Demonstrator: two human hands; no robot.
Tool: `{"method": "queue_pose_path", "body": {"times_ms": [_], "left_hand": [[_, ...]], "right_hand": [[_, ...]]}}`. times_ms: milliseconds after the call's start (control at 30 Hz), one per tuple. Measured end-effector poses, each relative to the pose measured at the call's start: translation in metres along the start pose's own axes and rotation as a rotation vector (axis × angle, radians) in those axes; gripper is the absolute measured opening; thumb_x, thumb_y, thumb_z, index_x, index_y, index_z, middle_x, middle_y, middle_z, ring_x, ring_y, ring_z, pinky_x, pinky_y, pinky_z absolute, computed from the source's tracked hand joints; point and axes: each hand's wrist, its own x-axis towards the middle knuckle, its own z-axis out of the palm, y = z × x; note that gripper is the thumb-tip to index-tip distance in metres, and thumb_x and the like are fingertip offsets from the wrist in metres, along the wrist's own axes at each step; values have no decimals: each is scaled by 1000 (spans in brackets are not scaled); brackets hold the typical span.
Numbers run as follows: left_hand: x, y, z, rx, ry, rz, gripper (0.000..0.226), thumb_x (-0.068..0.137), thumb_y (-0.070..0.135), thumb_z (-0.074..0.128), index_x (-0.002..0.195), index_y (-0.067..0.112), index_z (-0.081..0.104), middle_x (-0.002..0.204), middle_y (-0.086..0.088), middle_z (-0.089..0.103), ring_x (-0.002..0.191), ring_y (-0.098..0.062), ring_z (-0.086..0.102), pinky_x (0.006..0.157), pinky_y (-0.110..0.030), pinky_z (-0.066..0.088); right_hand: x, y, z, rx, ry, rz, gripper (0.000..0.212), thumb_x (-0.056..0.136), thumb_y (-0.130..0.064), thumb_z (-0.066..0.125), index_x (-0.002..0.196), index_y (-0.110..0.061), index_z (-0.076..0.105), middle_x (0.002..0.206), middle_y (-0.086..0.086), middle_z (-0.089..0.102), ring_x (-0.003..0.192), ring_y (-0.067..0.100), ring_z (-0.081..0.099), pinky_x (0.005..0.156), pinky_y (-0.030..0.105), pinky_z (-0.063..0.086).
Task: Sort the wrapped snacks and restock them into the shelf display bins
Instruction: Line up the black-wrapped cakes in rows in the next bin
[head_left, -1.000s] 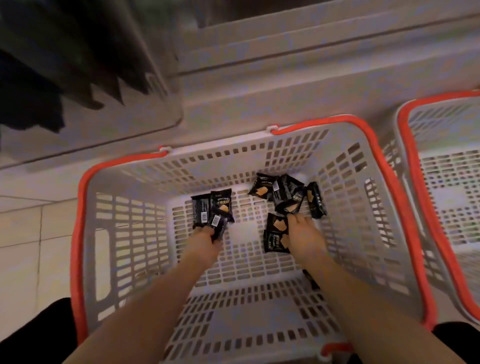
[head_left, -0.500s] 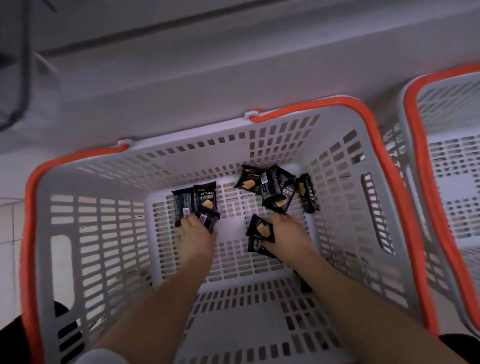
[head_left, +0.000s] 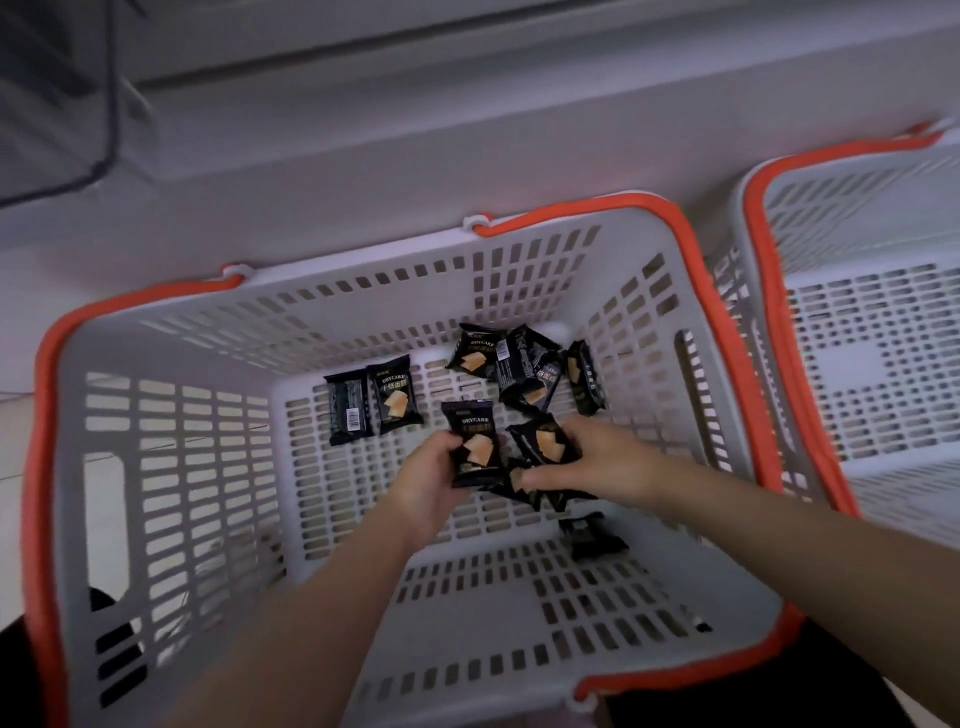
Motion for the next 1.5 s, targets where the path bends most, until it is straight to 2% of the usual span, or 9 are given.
{"method": "queue_pose_path", "body": {"times_ms": [100, 267, 433, 567, 667, 800, 1000, 1233, 1500], "left_hand": [[-11, -12, 15, 14, -95, -12, 28, 96, 17, 34, 103, 10, 60, 91, -4, 73, 83, -15, 68, 73, -31, 50], [-20, -28, 27, 35, -124, 24, 31, 94, 14, 46, 124, 11, 55, 120, -9, 64, 113, -23, 59, 101, -44, 42], [-16, -35, 30, 155, -20, 71, 31, 94, 14, 49, 124, 12, 56, 120, -9, 64, 113, -22, 58, 103, -41, 41], [-14, -36, 29, 440, -11, 254, 21, 94, 19, 51, 97, 33, 67, 92, 16, 72, 88, 1, 66, 72, -11, 49], [-7, -36, 25, 607, 24, 400, 22, 96, 28, 45, 97, 33, 66, 96, 18, 69, 92, 1, 62, 73, -5, 43], [19, -34, 5, 1386, 152, 704, 35, 94, 16, 50, 129, 13, 51, 126, -2, 50, 112, -14, 46, 91, -16, 34], [43, -37, -18, 2171, 25, 624, 65, 89, 38, 54, 144, 19, 25, 145, -3, 27, 135, -21, 22, 108, -34, 22], [30, -18, -6, 2122, -63, 637, 57, 86, 33, 57, 137, 18, 35, 136, -4, 32, 122, -22, 36, 98, -31, 35], [-73, 72, 22, 2035, -272, 898, 46, 89, 28, 54, 133, 25, 42, 128, 3, 44, 101, -18, 55, 76, -31, 46]], "right_hand": [[-3, 9, 12, 143, 77, 29, 47, 79, -38, 71, 119, -17, 57, 116, 0, 64, 107, 15, 59, 97, 35, 47], [4, 11, 34, 215, 196, 38, 21, 93, -46, 46, 103, -28, 47, 95, -18, 55, 92, 4, 54, 71, 13, 39], [19, 17, 46, 335, 233, 91, 44, 97, -40, 39, 134, -16, 42, 127, 2, 44, 118, 15, 44, 94, 27, 36], [23, 22, 30, 724, 136, 244, 24, 90, -23, 56, 114, -20, 58, 114, 4, 63, 104, 18, 58, 89, 34, 47], [24, 27, 26, 803, 161, 295, 26, 87, -20, 63, 111, -13, 60, 108, 7, 66, 100, 21, 61, 85, 39, 51], [28, 31, 25, 648, 457, 230, 16, 87, -13, 63, 95, -21, 52, 87, -6, 57, 75, 3, 50, 70, 27, 41], [27, 33, 24, 525, 512, 224, 9, 92, -11, 55, 97, -16, 50, 86, 4, 60, 73, 2, 52, 70, 39, 48], [20, 33, 27, 434, 409, 131, 12, 93, -18, 48, 102, -25, 43, 84, -10, 51, 76, 5, 50, 61, 21, 39], [-35, -19, 4, 107, 503, -211, 35, 94, -31, 50, 128, -25, 47, 110, -13, 59, 102, 7, 56, 82, 25, 47]]}}
